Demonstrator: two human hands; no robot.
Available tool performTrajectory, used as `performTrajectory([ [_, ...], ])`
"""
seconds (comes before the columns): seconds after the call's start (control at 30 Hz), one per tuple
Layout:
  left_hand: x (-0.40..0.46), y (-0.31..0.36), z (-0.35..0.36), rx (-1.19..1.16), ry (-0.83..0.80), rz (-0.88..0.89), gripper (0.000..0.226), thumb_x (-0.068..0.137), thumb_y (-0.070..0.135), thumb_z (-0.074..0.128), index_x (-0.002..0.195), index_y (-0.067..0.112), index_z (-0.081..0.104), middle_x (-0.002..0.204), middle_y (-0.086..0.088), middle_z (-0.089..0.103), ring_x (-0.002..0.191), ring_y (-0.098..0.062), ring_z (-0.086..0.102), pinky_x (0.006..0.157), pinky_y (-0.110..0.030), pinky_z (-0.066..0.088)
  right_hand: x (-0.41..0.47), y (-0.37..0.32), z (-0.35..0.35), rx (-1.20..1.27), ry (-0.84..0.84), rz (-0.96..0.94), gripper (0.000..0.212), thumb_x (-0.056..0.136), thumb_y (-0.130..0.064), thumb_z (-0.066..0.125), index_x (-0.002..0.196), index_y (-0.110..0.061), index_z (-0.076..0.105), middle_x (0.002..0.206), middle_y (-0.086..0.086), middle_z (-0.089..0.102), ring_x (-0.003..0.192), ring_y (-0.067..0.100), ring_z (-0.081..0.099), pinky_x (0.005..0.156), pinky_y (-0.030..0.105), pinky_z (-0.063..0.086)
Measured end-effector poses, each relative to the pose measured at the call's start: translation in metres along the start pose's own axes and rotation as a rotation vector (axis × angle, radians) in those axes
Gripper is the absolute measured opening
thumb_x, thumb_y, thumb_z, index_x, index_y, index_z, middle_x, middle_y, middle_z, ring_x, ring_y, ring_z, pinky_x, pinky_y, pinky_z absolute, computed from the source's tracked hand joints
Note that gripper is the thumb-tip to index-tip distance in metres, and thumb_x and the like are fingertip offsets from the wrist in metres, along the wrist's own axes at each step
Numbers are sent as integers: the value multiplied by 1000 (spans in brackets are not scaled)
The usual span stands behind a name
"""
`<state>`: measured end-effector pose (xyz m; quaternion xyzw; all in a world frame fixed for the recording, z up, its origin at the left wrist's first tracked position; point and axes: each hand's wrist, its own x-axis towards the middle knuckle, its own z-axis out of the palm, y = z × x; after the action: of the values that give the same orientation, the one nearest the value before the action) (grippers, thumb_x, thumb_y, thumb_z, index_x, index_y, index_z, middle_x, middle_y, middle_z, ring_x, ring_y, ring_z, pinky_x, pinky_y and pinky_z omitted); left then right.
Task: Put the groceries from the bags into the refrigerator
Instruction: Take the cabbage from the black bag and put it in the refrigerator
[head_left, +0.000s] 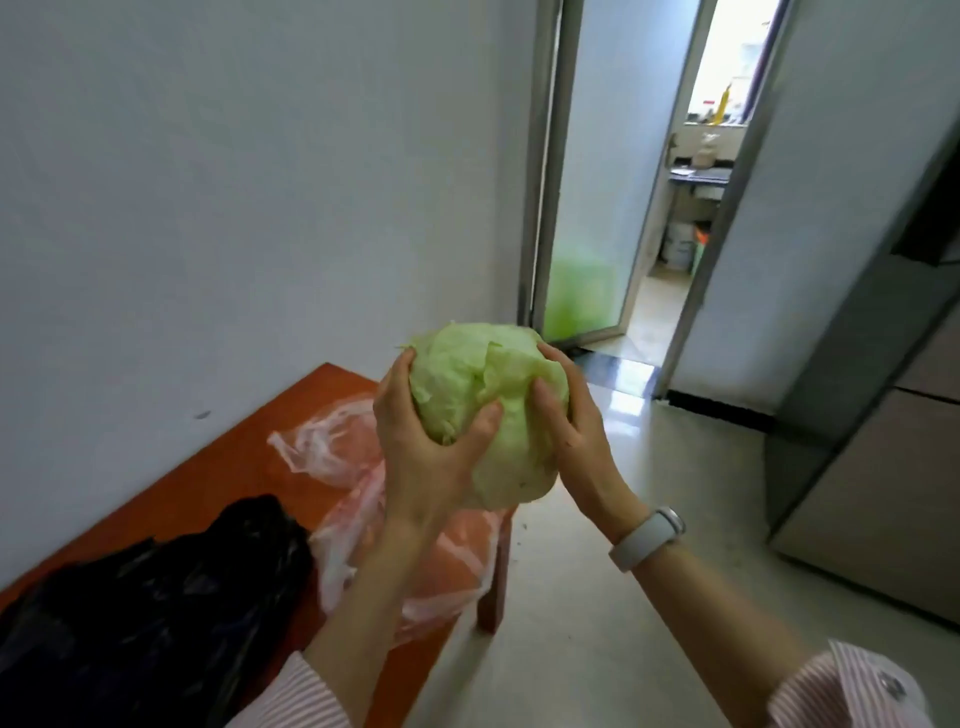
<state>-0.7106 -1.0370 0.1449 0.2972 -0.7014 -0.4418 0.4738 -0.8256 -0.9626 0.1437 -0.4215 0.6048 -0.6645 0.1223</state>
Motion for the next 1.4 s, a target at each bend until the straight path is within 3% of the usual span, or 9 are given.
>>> performTrajectory([
  [0.23,-52,88,216,-150,-320,112,101,49,66,58,139,29,30,138,-3,33,126,-18,36,106,-39,35,-30,-6,-240,-155,374,-11,58,75,-60,45,126,-33,43,133,1,48,122,14,47,104,44,40],
  [0.43,-111,165,410,-376,-622,130,96,52,66,60,137,34,28,136,1,38,123,-16,42,104,-40,40,-61,-33,-449,-373,600,-51,61,73,-56,42,125,-24,43,129,7,48,119,16,46,104,29,39],
  [0.57,-138,214,503,-441,-707,192,100,51,67,54,139,29,25,137,1,34,118,-9,38,94,-16,37,-68,-49,-551,-475,671,-84,62,76,-55,43,128,-22,43,131,9,47,121,16,46,105,36,38],
  [0.77,-135,265,620,-530,-796,320,96,54,62,60,138,26,29,138,-3,35,125,-14,39,107,-40,36,-53,-59,-659,-529,752,-173,59,77,-49,48,129,-22,39,131,4,45,115,-1,45,97,10,36],
  [0.83,-131,277,660,-572,-818,346,96,54,62,60,138,28,29,138,-1,35,124,-11,39,105,-31,38,-40,-55,-693,-554,776,-206,56,77,-49,48,127,-25,38,129,1,44,112,-10,43,92,3,33],
  [0.93,-119,292,724,-633,-818,365,98,50,63,58,138,28,29,135,3,32,117,-5,37,88,0,32,-8,-46,-750,-590,802,-243,60,73,-52,47,126,-27,38,129,0,44,110,-14,44,89,2,35],
  [1.07,-84,320,820,-680,-819,365,98,50,64,58,138,33,29,135,2,32,122,-12,39,92,-22,36,55,-37,-833,-621,810,-242,67,72,-56,47,131,-25,39,137,5,43,121,9,45,101,22,39],
  [1.2,-46,352,915,-678,-782,387,97,50,66,57,138,36,28,132,8,28,124,-14,37,94,-30,35,122,-26,-915,-623,834,-248,69,76,-59,43,136,-23,37,139,2,41,127,12,41,108,40,36],
  [1.4,-20,388,1033,-627,-805,420,98,48,65,58,138,38,27,139,4,29,125,-16,37,101,-40,39,181,-6,-1021,-545,909,-253,55,83,-56,34,132,-32,35,141,-4,37,126,3,38,107,27,34],
])
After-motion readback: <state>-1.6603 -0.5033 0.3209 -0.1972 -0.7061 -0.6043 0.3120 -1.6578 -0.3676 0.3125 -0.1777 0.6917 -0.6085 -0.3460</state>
